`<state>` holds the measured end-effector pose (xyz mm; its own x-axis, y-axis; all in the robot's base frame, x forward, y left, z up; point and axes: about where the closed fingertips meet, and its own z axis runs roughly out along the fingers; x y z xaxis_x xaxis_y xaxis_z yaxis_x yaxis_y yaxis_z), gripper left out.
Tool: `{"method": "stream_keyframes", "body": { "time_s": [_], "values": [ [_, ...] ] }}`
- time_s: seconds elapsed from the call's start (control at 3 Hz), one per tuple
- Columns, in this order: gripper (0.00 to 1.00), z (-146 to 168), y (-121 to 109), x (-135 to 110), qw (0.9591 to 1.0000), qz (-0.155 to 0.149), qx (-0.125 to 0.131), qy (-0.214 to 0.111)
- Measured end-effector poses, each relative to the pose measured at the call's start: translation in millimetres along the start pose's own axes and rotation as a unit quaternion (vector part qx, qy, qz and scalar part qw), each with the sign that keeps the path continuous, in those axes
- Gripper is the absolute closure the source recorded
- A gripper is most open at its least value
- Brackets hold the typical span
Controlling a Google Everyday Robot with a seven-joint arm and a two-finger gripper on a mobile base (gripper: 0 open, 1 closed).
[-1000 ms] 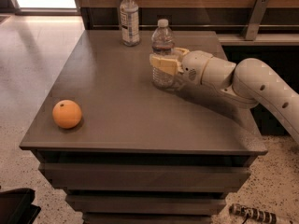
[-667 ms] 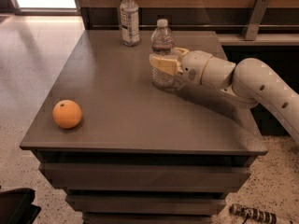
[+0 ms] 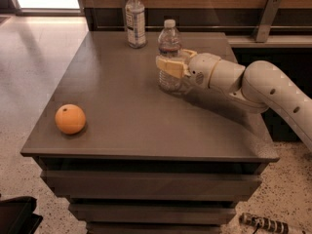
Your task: Place water bottle upright
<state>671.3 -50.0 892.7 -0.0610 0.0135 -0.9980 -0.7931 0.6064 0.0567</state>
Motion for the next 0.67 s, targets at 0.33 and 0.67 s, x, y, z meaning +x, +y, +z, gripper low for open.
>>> {"method": "stream_keyframes", "body": {
  "time_s": [0.33, 0.67],
  "values": [
    [0.12, 0.2, 0.2, 0.0, 1.0000, 0.000, 0.000, 0.000],
    [0.00, 2.0, 1.9, -0.3, 1.0000, 0.000, -0.002, 0.000]
  ]
}}
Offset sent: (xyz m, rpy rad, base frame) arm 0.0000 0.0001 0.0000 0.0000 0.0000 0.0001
